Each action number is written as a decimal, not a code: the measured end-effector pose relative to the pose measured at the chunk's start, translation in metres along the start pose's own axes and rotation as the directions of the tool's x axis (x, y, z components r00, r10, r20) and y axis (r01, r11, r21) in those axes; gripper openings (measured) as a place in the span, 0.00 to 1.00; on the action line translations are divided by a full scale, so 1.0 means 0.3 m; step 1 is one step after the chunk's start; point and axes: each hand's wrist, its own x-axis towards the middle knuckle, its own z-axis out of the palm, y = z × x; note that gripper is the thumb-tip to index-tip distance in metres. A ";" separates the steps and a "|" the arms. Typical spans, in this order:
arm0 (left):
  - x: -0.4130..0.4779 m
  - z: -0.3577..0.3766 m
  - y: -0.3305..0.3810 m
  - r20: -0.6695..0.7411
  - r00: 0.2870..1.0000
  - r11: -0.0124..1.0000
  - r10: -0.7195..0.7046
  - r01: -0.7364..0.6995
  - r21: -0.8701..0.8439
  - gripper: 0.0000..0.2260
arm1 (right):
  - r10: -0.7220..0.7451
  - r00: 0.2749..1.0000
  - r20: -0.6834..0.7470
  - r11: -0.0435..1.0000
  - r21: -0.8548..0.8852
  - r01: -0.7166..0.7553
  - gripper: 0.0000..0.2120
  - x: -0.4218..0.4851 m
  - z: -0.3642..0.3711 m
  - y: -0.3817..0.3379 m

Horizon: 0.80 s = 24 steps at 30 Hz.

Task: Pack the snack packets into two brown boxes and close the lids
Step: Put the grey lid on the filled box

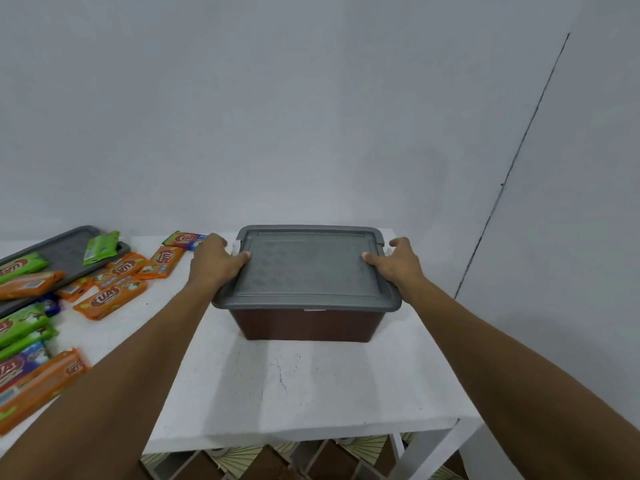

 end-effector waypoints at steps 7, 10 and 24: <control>-0.042 0.021 -0.022 0.048 0.973 0.912 0.228 -0.230 0.339 0.19 | -0.215 0.966 -0.140 0.938 -0.305 0.165 0.24 -0.013 0.021 -0.015; -0.051 0.017 -0.020 0.065 0.973 0.912 0.220 -0.229 0.340 0.20 | -0.262 0.958 -0.119 0.924 -0.317 0.213 0.19 -0.033 0.021 -0.014; -0.037 0.033 -0.082 0.009 1.000 0.984 0.022 -0.020 -0.177 0.16 | -0.306 0.944 -0.121 0.942 -0.185 0.281 0.18 -0.087 0.037 0.019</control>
